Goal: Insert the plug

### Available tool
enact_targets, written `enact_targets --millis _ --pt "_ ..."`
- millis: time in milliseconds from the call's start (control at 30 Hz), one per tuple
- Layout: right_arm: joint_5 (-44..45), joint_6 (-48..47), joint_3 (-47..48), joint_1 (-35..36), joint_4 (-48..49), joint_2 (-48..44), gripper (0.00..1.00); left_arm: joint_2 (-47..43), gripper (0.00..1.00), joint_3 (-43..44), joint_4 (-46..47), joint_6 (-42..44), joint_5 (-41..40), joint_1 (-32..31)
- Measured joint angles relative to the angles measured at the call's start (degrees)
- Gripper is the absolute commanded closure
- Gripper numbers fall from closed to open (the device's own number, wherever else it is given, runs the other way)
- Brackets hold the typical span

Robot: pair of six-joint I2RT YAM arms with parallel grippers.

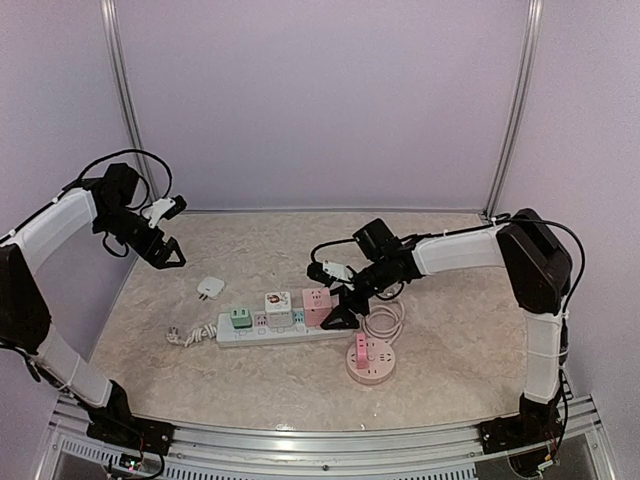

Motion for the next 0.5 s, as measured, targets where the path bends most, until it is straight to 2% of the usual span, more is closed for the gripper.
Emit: enact_targets --millis 200,300,500 --pt "1.7 3.4 -0.2 0.1 -1.4 -7.3 0.00 8.4 0.01 4.2 -0.2 0.9 -4.5 -1.2" --pt "3.8 6.8 -0.4 0.1 -0.8 -12.9 0.00 14.4 0.01 7.8 2.1 -2.8 -7.4 -4.1" --pt "12.3 16.2 -5.0 0.1 3.3 -22.1 0.00 19.6 0.01 7.6 6.9 -10.6 -11.8 -12.2"
